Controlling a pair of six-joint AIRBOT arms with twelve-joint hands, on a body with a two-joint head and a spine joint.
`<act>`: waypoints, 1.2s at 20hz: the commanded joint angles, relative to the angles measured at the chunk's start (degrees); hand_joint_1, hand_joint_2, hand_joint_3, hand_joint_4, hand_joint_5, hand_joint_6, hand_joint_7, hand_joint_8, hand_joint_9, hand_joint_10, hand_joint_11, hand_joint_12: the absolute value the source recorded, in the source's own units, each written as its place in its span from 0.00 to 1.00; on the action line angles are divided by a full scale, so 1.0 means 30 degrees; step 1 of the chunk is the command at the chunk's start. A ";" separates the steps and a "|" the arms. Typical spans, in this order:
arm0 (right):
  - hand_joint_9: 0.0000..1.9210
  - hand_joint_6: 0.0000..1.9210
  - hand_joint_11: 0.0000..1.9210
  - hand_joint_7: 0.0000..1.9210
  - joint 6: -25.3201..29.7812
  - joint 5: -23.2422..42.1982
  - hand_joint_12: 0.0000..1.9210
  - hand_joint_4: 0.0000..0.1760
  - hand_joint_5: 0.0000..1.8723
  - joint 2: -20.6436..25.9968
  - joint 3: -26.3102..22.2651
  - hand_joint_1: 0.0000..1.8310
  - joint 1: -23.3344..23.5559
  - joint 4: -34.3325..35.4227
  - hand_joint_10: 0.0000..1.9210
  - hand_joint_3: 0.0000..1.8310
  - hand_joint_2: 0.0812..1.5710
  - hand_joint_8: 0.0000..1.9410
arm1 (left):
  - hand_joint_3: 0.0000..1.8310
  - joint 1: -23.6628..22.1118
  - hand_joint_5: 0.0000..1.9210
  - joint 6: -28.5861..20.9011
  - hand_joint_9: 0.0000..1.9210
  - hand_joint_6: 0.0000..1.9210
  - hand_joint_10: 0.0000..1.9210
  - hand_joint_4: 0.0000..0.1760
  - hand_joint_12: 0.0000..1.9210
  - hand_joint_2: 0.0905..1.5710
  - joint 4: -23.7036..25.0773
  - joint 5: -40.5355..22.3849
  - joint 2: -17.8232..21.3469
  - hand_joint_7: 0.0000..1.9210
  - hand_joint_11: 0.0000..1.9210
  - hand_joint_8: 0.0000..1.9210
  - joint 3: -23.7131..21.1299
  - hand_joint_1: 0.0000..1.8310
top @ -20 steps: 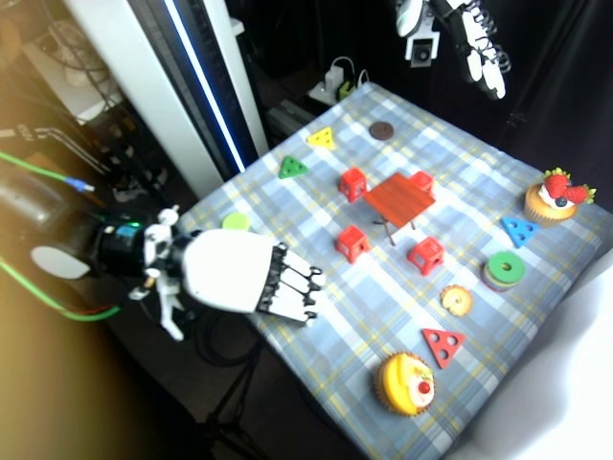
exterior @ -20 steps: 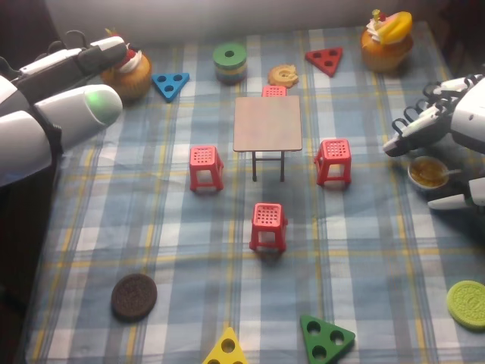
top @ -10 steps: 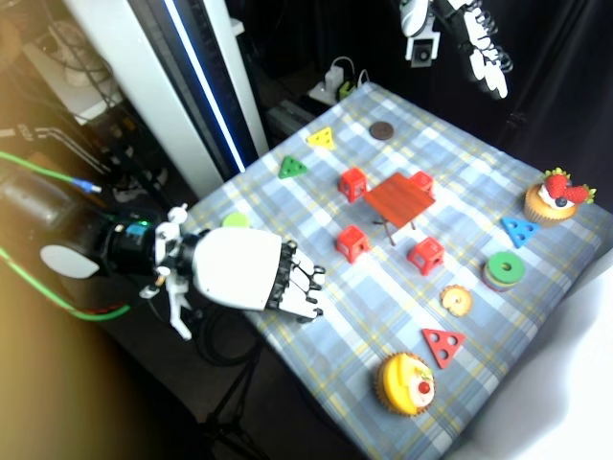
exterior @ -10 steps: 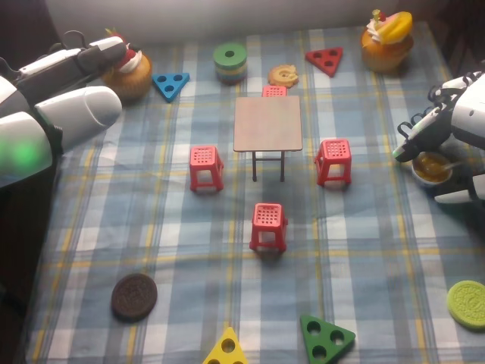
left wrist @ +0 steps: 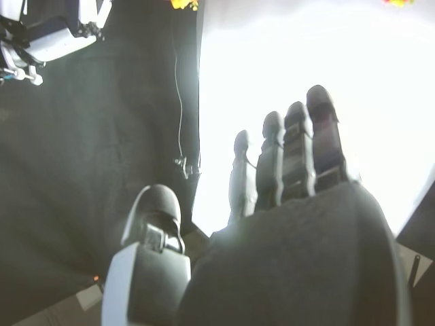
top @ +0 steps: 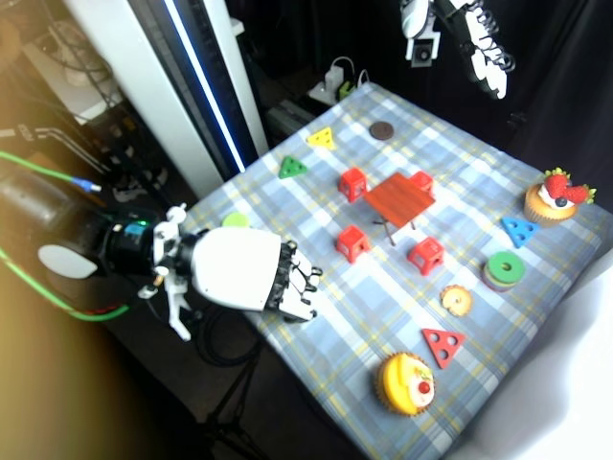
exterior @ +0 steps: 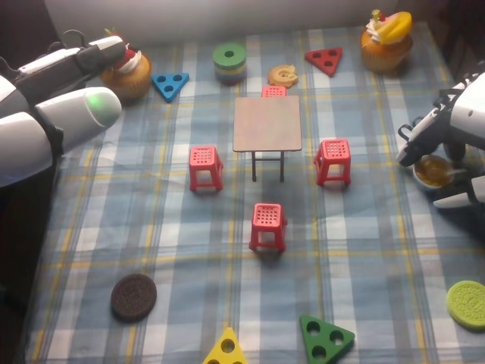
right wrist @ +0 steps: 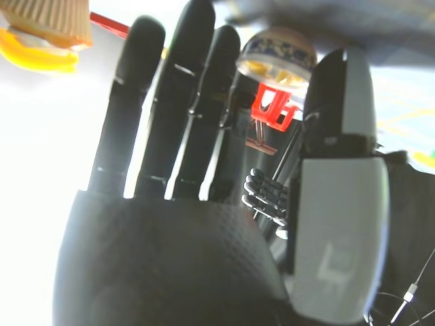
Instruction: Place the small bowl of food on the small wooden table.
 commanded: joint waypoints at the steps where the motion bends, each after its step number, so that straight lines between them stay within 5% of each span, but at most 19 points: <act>1: 0.52 0.22 0.42 0.56 0.0038 0.2016 0.82 0.00 0.64 0.0065 -0.0017 0.70 0.0357 0.0195 0.57 0.00 0.66 0.55 | 0.00 -0.0160 0.13 -0.0145 0.07 0.00 0.00 0.57 0.23 0.76 0.0115 -0.2219 -0.0064 0.11 0.00 0.00 0.0090 0.01; 3: 0.54 0.22 0.46 0.57 0.0424 0.2475 0.80 0.00 0.63 0.0065 -0.0038 0.70 0.0751 -0.0245 0.56 0.00 0.66 0.53 | 0.00 -0.0160 0.13 -0.0145 0.07 0.00 0.00 0.55 0.23 0.76 0.0115 -0.2207 -0.0064 0.10 0.00 0.00 0.0107 0.02; 4: 0.57 0.33 0.51 0.56 0.0562 0.2677 0.78 0.00 0.57 0.0063 -0.0068 0.70 0.1029 -0.0514 0.56 0.00 0.67 0.55 | 0.00 -0.0160 0.12 -0.0145 0.06 0.00 0.00 0.58 0.21 0.76 0.0115 -0.2207 -0.0064 0.10 0.00 0.00 0.0113 0.00; 5: 0.55 0.52 0.49 0.57 0.0602 0.2799 0.76 0.00 0.51 0.0025 -0.0114 0.62 0.1509 -0.0842 0.55 0.00 0.70 0.39 | 0.00 -0.0160 0.12 -0.0145 0.08 0.00 0.00 0.58 0.23 0.75 0.0115 -0.2205 -0.0064 0.11 0.00 0.00 0.0119 0.00; 6: 0.55 0.52 0.49 0.57 0.0608 0.2830 0.76 0.00 0.51 -0.0027 -0.0118 0.62 0.1805 -0.1104 0.55 0.00 0.70 0.39 | 0.00 -0.0158 0.12 -0.0145 0.08 0.00 0.00 0.58 0.23 0.75 0.0115 -0.2200 -0.0064 0.11 0.00 0.00 0.0129 0.00; 8: 0.50 0.40 0.45 0.52 0.0650 0.2835 0.88 0.00 0.52 -0.0250 -0.0114 0.68 0.2752 -0.1830 0.65 0.00 0.70 0.61 | 0.00 -0.0160 0.11 -0.0145 0.07 0.00 0.00 0.65 0.21 0.74 0.0115 -0.2135 -0.0074 0.11 0.00 0.00 0.0176 0.00; 10: 0.45 0.46 0.47 0.45 0.0852 0.2881 1.00 0.00 0.55 -0.0600 -0.0097 0.64 0.3571 -0.2357 0.99 0.00 0.68 0.87 | 0.00 -0.0169 0.12 -0.0145 0.07 0.00 0.00 0.72 0.25 0.74 0.0078 -0.2072 -0.0166 0.10 0.00 0.00 0.0237 0.00; 12: 0.39 0.41 0.39 0.42 0.0984 0.3068 1.00 0.00 0.52 -0.0942 0.0016 0.67 0.4055 -0.2513 0.93 0.00 0.73 0.82 | 0.00 -0.0169 0.12 -0.0147 0.08 0.00 0.00 0.70 0.28 0.74 -0.0021 -0.1970 -0.0284 0.11 0.00 0.00 0.0321 0.00; 13: 0.38 0.35 0.28 0.47 0.1156 0.3172 0.91 0.00 0.58 -0.1096 0.0121 0.68 0.4272 -0.2619 0.69 0.00 0.70 0.67 | 0.00 -0.0168 0.12 -0.0147 0.08 0.00 0.00 0.76 0.25 0.74 -0.0038 -0.1913 -0.0294 0.11 0.00 0.00 0.0340 0.00; 14: 0.38 0.50 0.33 0.47 0.1377 0.3280 1.00 0.00 0.51 -0.1259 0.0228 0.68 0.4561 -0.2783 0.89 0.00 0.71 0.63 | 0.00 -0.0166 0.12 -0.0147 0.07 0.00 0.00 0.77 0.23 0.74 -0.0040 -0.1885 -0.0292 0.10 0.00 0.00 0.0344 0.00; 15: 0.38 0.50 0.33 0.47 0.1412 0.3309 1.00 0.00 0.51 -0.1347 0.0253 0.68 0.4826 -0.2918 0.89 0.00 0.71 0.63 | 0.00 -0.0166 0.12 -0.0147 0.07 0.00 0.00 0.77 0.23 0.74 -0.0040 -0.1881 -0.0288 0.10 0.00 0.00 0.0350 0.00; 17: 0.54 0.48 0.59 0.48 0.1413 0.3313 1.00 0.00 0.54 -0.1436 0.0270 0.64 0.5212 -0.3190 1.00 0.00 0.68 0.99 | 0.00 -0.0166 0.10 -0.0147 0.06 0.00 0.00 0.80 0.20 0.74 -0.0048 -0.1875 -0.0301 0.08 0.00 0.00 0.0350 0.03; 18: 0.55 0.44 0.61 0.49 0.1413 0.3313 1.00 0.00 0.57 -0.1450 0.0275 0.64 0.5344 -0.3258 1.00 0.00 0.67 0.97 | 0.00 -0.0168 0.10 -0.0147 0.06 0.00 0.00 0.85 0.18 0.74 -0.0048 -0.1837 -0.0318 0.08 0.00 0.00 0.0348 0.04; 19: 0.55 0.43 0.59 0.52 0.1413 0.3313 1.00 0.00 0.57 -0.1469 0.0289 0.65 0.5483 -0.3335 0.99 0.00 0.67 0.83 | 0.00 -0.0168 0.08 -0.0149 0.05 0.00 0.00 0.97 0.16 0.74 -0.0055 -0.1774 -0.0332 0.06 0.00 0.00 0.0350 0.02; 20: 0.50 0.34 0.47 0.53 0.1413 0.3313 0.95 0.00 0.57 -0.1517 0.0310 0.69 0.5619 -0.3415 0.80 0.00 0.68 0.66 | 0.00 -0.0169 0.07 -0.0149 0.04 0.00 0.00 0.99 0.13 0.74 -0.0069 -0.1718 -0.0345 0.05 0.00 0.00 0.0356 0.01; 21: 0.50 0.34 0.47 0.53 0.1413 0.3313 0.95 0.00 0.57 -0.1660 0.0365 0.69 0.5812 -0.3503 0.80 0.00 0.68 0.66 | 0.00 -0.0169 0.07 -0.0153 0.04 0.00 0.00 0.99 0.13 0.74 -0.0082 -0.1682 -0.0349 0.05 0.00 0.00 0.0363 0.01; 22: 0.49 0.38 0.35 0.58 0.1413 0.3313 0.76 0.00 0.57 -0.1792 0.0407 0.69 0.5880 -0.3512 0.54 0.00 0.66 0.49 | 0.00 -0.0169 0.09 -0.0157 0.06 0.00 0.00 0.87 0.18 0.74 -0.0094 -0.1673 -0.0349 0.07 0.00 0.00 0.0367 0.04; 23: 0.48 0.24 0.18 0.58 0.1413 0.3315 0.76 0.00 0.64 -0.2072 0.0486 0.70 0.5986 -0.3512 0.39 0.00 0.65 0.49 | 0.00 -0.0173 0.11 -0.0170 0.06 0.00 0.00 0.81 0.18 0.74 -0.0105 -0.1671 -0.0349 0.07 0.00 0.00 0.0377 0.03; 24: 0.48 0.24 0.18 0.58 0.1413 0.3315 0.76 0.00 0.64 -0.2267 0.0547 0.70 0.6041 -0.3512 0.39 0.00 0.65 0.49 | 0.00 -0.0177 0.11 -0.0183 0.06 0.00 0.00 0.81 0.18 0.74 -0.0111 -0.1671 -0.0362 0.07 0.00 0.00 0.0390 0.03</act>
